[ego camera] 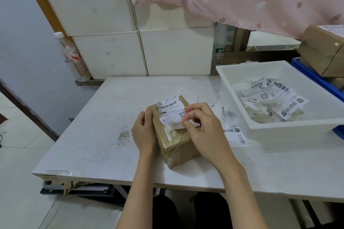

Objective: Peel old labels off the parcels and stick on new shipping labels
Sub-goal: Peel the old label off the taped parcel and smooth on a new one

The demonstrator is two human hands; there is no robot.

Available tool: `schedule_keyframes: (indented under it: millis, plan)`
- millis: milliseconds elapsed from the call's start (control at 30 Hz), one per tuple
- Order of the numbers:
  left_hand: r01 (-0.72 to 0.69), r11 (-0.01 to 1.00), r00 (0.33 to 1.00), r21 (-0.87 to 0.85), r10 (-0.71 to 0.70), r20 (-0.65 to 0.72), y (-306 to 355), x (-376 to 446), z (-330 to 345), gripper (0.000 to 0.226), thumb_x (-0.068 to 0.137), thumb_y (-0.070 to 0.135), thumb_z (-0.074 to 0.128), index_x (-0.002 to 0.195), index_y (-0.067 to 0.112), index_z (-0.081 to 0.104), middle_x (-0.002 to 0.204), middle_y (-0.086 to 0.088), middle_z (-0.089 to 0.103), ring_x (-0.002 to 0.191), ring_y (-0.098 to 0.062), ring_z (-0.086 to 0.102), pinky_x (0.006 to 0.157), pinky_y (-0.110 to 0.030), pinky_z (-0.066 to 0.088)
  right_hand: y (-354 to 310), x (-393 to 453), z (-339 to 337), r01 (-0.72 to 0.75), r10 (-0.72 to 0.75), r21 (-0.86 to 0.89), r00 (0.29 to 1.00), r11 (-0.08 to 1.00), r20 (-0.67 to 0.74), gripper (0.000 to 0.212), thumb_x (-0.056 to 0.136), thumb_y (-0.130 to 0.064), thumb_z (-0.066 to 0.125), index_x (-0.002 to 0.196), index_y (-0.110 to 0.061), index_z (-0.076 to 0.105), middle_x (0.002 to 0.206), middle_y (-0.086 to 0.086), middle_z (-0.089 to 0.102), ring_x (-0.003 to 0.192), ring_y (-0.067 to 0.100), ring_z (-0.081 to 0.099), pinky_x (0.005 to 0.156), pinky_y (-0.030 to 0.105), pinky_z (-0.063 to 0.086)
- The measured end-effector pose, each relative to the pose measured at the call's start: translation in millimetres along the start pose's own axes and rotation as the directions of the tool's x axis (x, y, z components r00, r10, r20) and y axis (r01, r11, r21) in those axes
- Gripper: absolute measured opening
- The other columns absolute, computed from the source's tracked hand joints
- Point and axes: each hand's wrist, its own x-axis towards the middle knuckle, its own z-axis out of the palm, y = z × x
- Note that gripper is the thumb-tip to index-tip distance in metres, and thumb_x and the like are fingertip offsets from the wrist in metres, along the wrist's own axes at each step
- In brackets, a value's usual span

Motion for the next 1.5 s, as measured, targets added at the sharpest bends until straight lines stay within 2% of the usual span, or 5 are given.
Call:
schedule_keyframes:
  millis: [267,533,933,1200,1500]
  plan:
    - [0.002,1.000,1.000,-0.001,-0.002,0.006,-3,2,0,0.047,0.100,0.034,0.051,0.058,0.021,0.037,0.048,0.013,0.039,0.053,-0.006,0.031,0.059,-0.032,0.026,-1,-2,-13,-0.042,0.027,0.237,0.998,0.971,0.065,0.023,0.067,-0.006,0.062,0.085,-0.020,0.066,0.115,-0.012,0.054,0.104,0.005,0.058,0.089,0.012,0.043]
    - [-0.004,1.000,1.000,0.007,0.004,0.003,-2,2,0,0.046,0.099,0.037,0.051,0.058,0.021,0.037,0.047,0.014,0.040,0.051,-0.004,0.032,0.058,-0.032,0.026,2,2,-7,-0.022,0.022,0.019,0.999,1.000,-0.038,0.036,0.081,0.009,0.059,0.069,-0.025,0.063,0.116,-0.013,0.052,0.107,-0.005,0.053,0.081,0.004,0.038]
    - [-0.007,1.000,1.000,-0.002,0.007,0.008,-3,2,-2,0.043,0.087,0.050,0.046,0.061,0.017,0.043,0.056,0.007,0.043,0.058,-0.011,0.035,0.062,-0.034,0.030,-1,4,-11,-0.074,0.076,0.195,0.997,0.978,-0.006,0.030,0.079,0.009,0.062,0.094,-0.015,0.070,0.118,-0.008,0.054,0.100,-0.002,0.061,0.082,0.006,0.044]
    - [0.000,1.000,1.000,-0.001,0.000,0.007,-2,1,-1,0.044,0.088,0.050,0.046,0.060,0.018,0.040,0.053,0.010,0.042,0.054,-0.008,0.034,0.060,-0.033,0.029,-1,5,-1,-0.024,0.019,-0.080,0.997,0.996,-0.072,0.016,0.086,-0.005,0.066,0.077,-0.018,0.066,0.114,-0.008,0.055,0.098,-0.011,0.051,0.079,0.000,0.034]
    - [-0.009,1.000,1.000,0.003,0.009,0.001,-1,-1,0,0.043,0.095,0.044,0.048,0.065,0.014,0.044,0.057,0.006,0.045,0.053,-0.006,0.035,0.058,-0.032,0.029,-11,7,9,-0.055,0.022,-0.231,0.989,0.971,-0.145,0.013,0.090,-0.017,0.060,0.086,-0.028,0.066,0.102,-0.014,0.053,0.088,-0.006,0.055,0.079,0.018,0.042]
